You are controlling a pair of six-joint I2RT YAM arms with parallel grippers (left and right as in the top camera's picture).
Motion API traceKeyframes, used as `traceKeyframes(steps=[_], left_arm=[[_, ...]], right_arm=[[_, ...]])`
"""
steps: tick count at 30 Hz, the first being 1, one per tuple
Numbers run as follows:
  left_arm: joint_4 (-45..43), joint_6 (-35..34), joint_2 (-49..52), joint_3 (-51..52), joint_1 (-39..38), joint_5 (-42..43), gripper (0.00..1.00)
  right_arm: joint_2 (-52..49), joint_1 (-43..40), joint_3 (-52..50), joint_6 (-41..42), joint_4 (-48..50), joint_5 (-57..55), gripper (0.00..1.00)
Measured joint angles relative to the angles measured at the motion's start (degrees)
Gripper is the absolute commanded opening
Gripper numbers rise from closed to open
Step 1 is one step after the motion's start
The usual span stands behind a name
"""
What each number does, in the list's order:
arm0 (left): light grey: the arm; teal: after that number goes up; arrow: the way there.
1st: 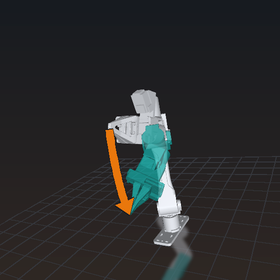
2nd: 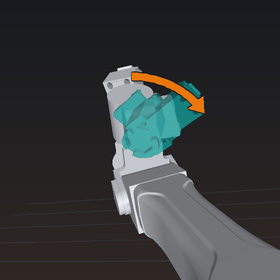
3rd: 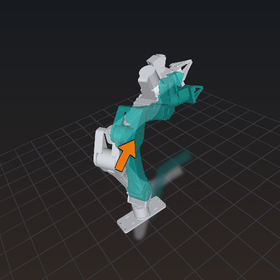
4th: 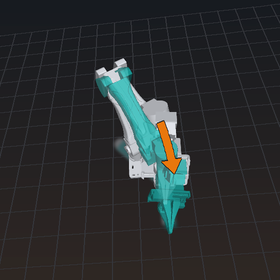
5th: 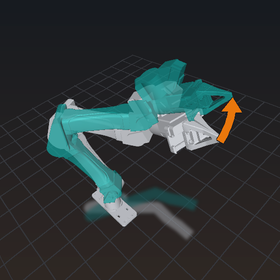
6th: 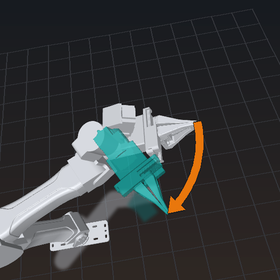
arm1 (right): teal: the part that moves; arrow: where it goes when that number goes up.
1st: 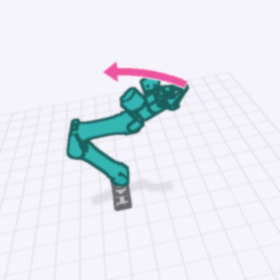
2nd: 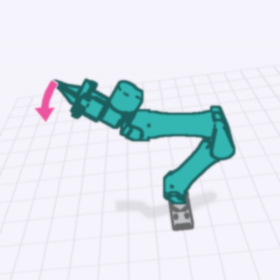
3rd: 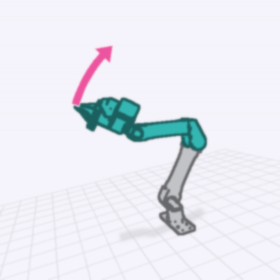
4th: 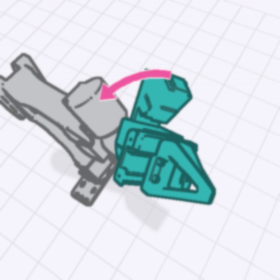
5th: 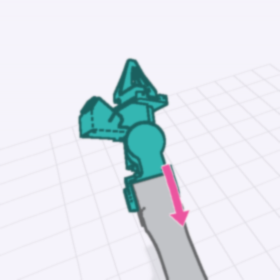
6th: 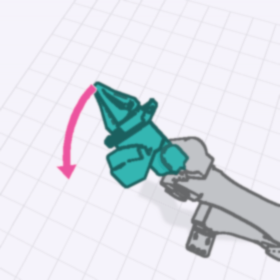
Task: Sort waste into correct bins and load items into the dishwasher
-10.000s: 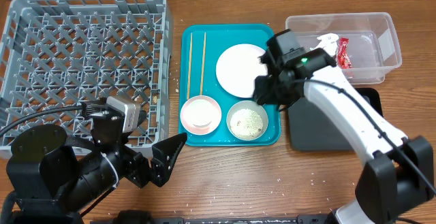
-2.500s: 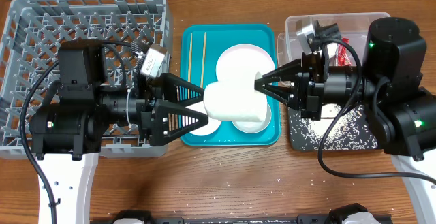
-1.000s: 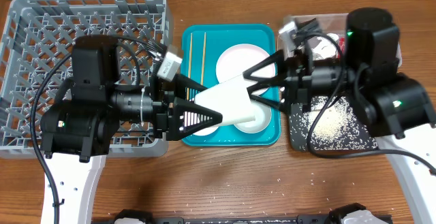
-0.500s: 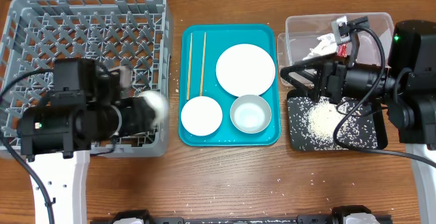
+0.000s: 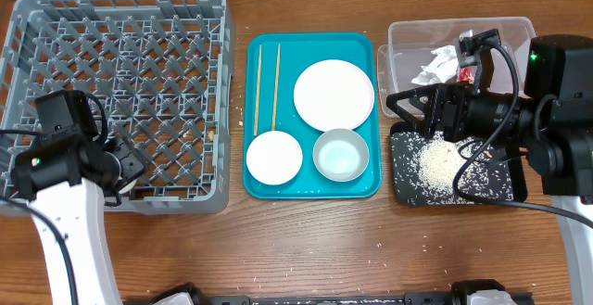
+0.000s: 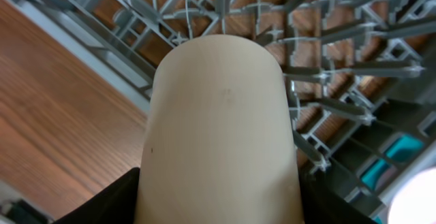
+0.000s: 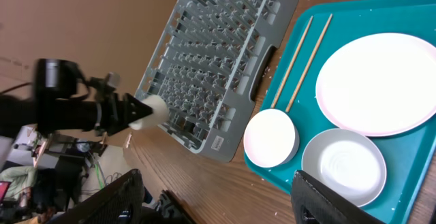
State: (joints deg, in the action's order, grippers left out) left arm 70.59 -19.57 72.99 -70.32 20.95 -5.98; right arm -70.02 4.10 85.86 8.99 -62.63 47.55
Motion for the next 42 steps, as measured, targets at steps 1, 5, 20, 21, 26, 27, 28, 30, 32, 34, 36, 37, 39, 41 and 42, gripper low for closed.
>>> traceKeyframes(steps=[1,5,20,21,26,27,28,30,32,34,36,37,39,41,42], left_arm=[[-1.0,0.0,1.1,0.9,0.5,0.6,0.56],[-3.3,0.2,5.4,2.3,0.8,4.3,0.64],[11.0,0.9,7.0,-18.7,0.9,9.4,0.94],[11.7,0.9,7.0,-20.2,0.9,9.7,0.9],[13.5,5.2,6.2,-22.4,0.6,16.0,0.8],[13.5,6.4,5.7,-22.4,0.2,17.1,0.8],[13.5,8.0,4.9,-22.4,-0.6,18.1,0.8],[14.2,10.5,2.6,-22.5,-2.5,18.9,0.79],[16.5,12.1,-0.4,-22.8,-4.6,18.8,0.74],[18.6,13.3,-3.2,-23.1,-6.1,18.5,0.68],[19.6,14.7,-6.1,-23.3,-7.7,18.4,0.69],[19.5,15.3,-7.5,-23.4,-8.5,18.3,0.7],[19.2,15.8,-9.9,-23.5,-9.8,18.2,0.72],[18.7,16.5,-12.6,-23.5,-10.8,18.2,0.77],[18.6,16.7,-14.1,-23.5,-11.1,18.2,0.84]], right_arm=[[0.0,0.0,0.0,0.0,0.0,0.0,0.71],[0.0,0.0,0.0,0.0,-0.6,0.0,0.71],[0.0,1.4,0.0,-0.1,-3.4,-5.1,0.72],[0.0,1.7,0.0,0.0,-3.6,-5.6,0.71],[0.0,3.0,0.0,0.0,-4.1,-7.8,0.72],[-0.1,3.4,0.0,0.0,-4.1,-8.3,0.72],[-0.3,4.2,0.0,0.0,-4.1,-9.1,0.72],[-1.0,5.7,0.0,0.0,-4.3,-10.3,0.72],[-2.0,7.0,0.0,0.0,-4.3,-11.1,0.67],[-3.3,8.7,0.0,0.0,-4.1,-11.8,0.64],[-4.8,10.5,0.0,0.1,-3.6,-12.5,0.63],[-5.7,11.8,0.0,0.1,-3.1,-13.5,0.61],[-7.7,14.3,0.0,0.7,-2.6,-15.6,0.59],[-10.6,17.2,0.0,1.5,-1.3,-18.4,0.56],[-11.9,18.4,0.0,1.9,-0.3,-19.6,0.54]])
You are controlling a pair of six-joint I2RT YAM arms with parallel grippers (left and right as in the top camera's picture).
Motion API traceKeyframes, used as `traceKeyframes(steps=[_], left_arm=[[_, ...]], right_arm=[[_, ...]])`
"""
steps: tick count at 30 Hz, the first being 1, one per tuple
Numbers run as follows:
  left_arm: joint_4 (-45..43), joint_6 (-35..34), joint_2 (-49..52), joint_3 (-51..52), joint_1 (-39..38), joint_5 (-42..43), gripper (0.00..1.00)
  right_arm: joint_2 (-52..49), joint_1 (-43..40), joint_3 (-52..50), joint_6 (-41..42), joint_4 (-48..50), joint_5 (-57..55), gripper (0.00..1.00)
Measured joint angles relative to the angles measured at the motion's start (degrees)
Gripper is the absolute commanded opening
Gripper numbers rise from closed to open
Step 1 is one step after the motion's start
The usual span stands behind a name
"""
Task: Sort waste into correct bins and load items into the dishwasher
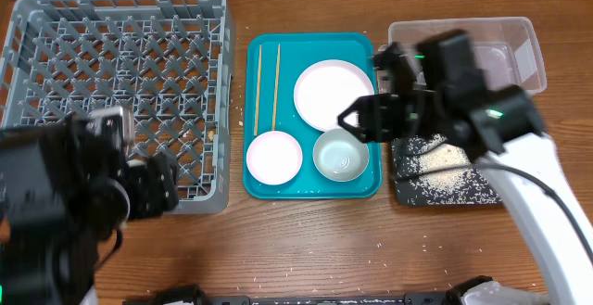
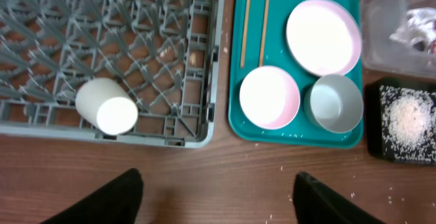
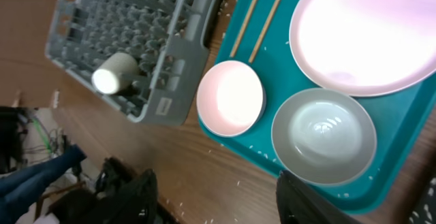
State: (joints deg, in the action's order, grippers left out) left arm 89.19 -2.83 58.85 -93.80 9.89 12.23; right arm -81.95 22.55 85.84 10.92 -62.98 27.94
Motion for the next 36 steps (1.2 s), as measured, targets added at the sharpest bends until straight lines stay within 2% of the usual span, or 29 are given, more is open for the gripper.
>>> traceKeyframes(steps=[1,5,11,13,17,24,29,33,36], left_arm=[[0.0,0.1,-1.4,0.0,-0.2,0.0,1.0],[0.1,0.5,-7.3,-0.1,-0.2,0.0,1.0],[0.2,0.5,-10.1,-0.7,-0.2,0.0,1.0],[0.2,0.5,-9.8,-0.7,-0.2,0.0,1.0],[0.2,0.5,-9.6,-0.7,-0.2,0.0,1.0],[0.2,0.5,-9.6,-0.7,-0.2,0.0,1.0],[0.2,0.5,-9.6,-0.7,-0.2,0.0,1.0],[0.2,0.5,-9.6,-0.7,-0.2,0.0,1.0],[0.2,0.5,-9.6,-0.7,-0.2,0.0,1.0]], right_arm=[[-2.3,1.8,0.0,0.3,1.8,-1.9,0.54],[-7.2,5.8,0.0,2.1,5.7,-6.6,0.55],[-10.9,9.8,0.0,3.8,8.9,-11.1,0.84],[-10.9,10.0,0.0,4.3,9.0,-11.2,1.0],[-10.9,9.8,0.0,4.2,9.0,-8.7,1.0],[-10.9,9.9,0.0,4.3,8.7,5.3,1.0],[-10.8,9.1,0.0,2.0,5.6,9.6,1.0],[-8.5,4.0,-0.1,-2.4,2.1,12.3,1.0],[-2.2,-1.5,-0.1,-6.3,1.7,12.8,1.0]])
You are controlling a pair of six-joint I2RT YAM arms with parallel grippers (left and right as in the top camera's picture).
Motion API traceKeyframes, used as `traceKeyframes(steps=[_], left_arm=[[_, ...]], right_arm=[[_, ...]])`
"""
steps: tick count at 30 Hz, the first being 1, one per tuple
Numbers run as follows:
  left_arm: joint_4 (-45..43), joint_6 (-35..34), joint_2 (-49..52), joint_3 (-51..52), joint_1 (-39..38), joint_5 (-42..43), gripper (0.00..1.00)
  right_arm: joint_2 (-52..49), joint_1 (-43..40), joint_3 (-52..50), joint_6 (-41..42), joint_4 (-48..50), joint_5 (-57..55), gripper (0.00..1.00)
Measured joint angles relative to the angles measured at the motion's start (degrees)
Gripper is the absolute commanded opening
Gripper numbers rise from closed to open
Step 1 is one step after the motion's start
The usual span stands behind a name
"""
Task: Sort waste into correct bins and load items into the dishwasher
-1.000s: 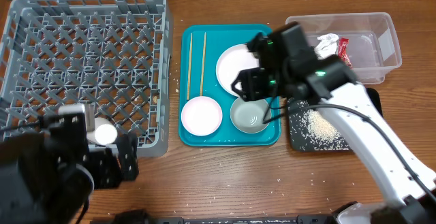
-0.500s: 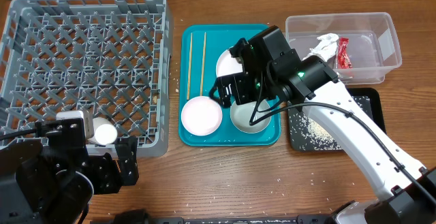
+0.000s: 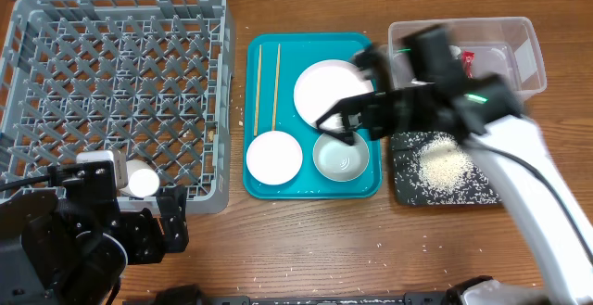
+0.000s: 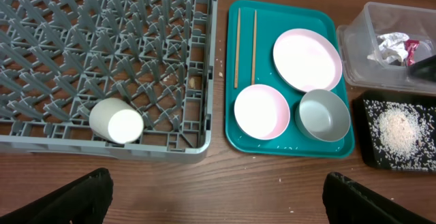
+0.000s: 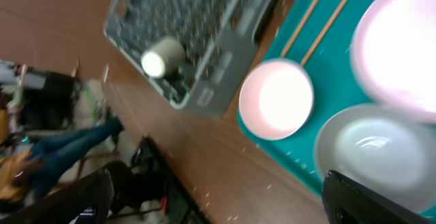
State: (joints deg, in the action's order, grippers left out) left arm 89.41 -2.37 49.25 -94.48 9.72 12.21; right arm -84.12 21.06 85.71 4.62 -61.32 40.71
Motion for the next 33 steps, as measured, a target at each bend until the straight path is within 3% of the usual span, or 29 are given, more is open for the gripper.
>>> traceKeyframes(steps=[5,10,19,27,33], left_arm=[[0.0,0.0,0.0,0.0,0.0,0.0,1.0],[0.0,0.0,0.0,0.0,0.0,0.0,1.0],[0.0,0.0,0.0,0.0,0.0,0.0,1.0],[0.0,0.0,0.0,0.0,0.0,0.0,1.0],[0.0,0.0,0.0,0.0,0.0,0.0,1.0]], right_arm=[[16.7,-3.3,0.0,-6.6,-0.6,-7.1,1.0],[31.3,-3.4,-6.4,-10.3,8.1,-21.8,1.0],[55.6,-10.7,-40.9,-12.2,30.9,-35.1,1.0],[74.2,-12.6,-66.4,-12.2,38.3,-36.1,1.0],[82.7,-12.7,-76.6,-12.2,42.0,-36.0,1.0]])
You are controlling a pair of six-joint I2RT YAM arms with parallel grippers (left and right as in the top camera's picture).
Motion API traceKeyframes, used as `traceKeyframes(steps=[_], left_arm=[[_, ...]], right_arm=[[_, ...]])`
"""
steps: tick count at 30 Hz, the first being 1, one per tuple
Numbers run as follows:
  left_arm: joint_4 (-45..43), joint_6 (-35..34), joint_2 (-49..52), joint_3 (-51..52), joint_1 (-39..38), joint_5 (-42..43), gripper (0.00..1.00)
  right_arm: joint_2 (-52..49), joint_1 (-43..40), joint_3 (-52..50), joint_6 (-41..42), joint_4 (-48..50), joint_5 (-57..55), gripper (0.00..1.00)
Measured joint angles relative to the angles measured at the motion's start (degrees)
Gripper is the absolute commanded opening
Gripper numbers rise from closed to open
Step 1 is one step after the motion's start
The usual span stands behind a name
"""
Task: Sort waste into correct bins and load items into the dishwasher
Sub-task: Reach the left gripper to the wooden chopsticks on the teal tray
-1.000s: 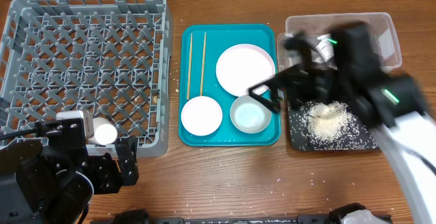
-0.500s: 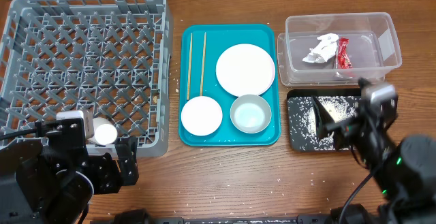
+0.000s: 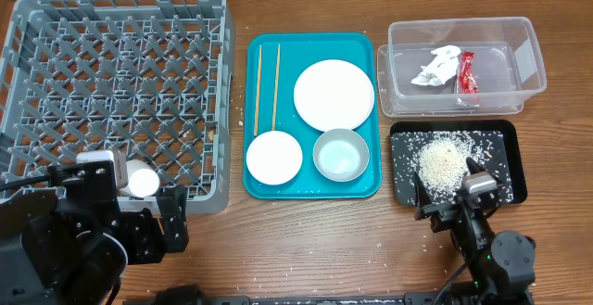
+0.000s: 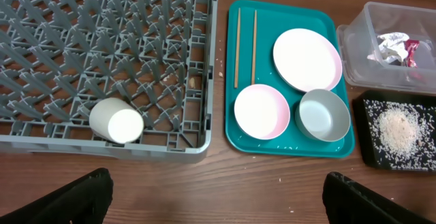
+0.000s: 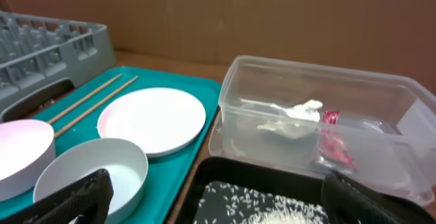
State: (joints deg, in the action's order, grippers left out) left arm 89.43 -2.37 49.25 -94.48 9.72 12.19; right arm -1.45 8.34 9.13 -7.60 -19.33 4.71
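A cream cup (image 3: pixel 142 181) lies on its side in the grey dish rack (image 3: pixel 56 27), near its front edge; the left wrist view shows the cup (image 4: pixel 117 120) too. The teal tray (image 3: pixel 264 47) holds chopsticks (image 3: pixel 276 82), a white plate (image 3: pixel 334 94), a white bowl (image 3: pixel 273 156) and a grey bowl (image 3: pixel 340 153). The clear bin (image 3: pixel 403 38) holds crumpled paper (image 3: pixel 435 67) and a red wrapper (image 3: pixel 466 71). Rice (image 3: pixel 445 161) fills the black bin (image 3: pixel 510 147). My left gripper (image 4: pixel 214 200) is open and empty near the table's front left. My right gripper (image 5: pixel 212 198) is open, low beside the black bin.
Loose rice grains are scattered on the wooden table around the black bin and in front of the tray. Cardboard walls stand behind the table. Both arms sit folded at the table's front edge, left and right.
My right arm was stretched over the tray's bowls. Now it sits drawn back at the front right, low beside the black bin, open and empty. The left arm and the dishes have not moved.
My left gripper held the cream cup over the rack's front left while the right hovered over the bins. Then the cup lay in the rack, the left drawn back and the right over the tray. The left settled at the front left, and now the right at the front right.
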Motion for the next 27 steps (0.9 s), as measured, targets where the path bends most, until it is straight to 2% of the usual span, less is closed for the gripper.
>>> traceKeyframes(steps=[10,27], left_arm=[[0.0,0.0,0.0,0.0,0.0,0.0,1.0],[0.0,0.0,0.0,0.0,0.0,0.0,1.0]], right_arm=[[0.6,0.0,-7.7,0.0,14.6,1.5,0.99],[0.6,0.0,-8.1,0.0,15.0,1.5,1.0]])
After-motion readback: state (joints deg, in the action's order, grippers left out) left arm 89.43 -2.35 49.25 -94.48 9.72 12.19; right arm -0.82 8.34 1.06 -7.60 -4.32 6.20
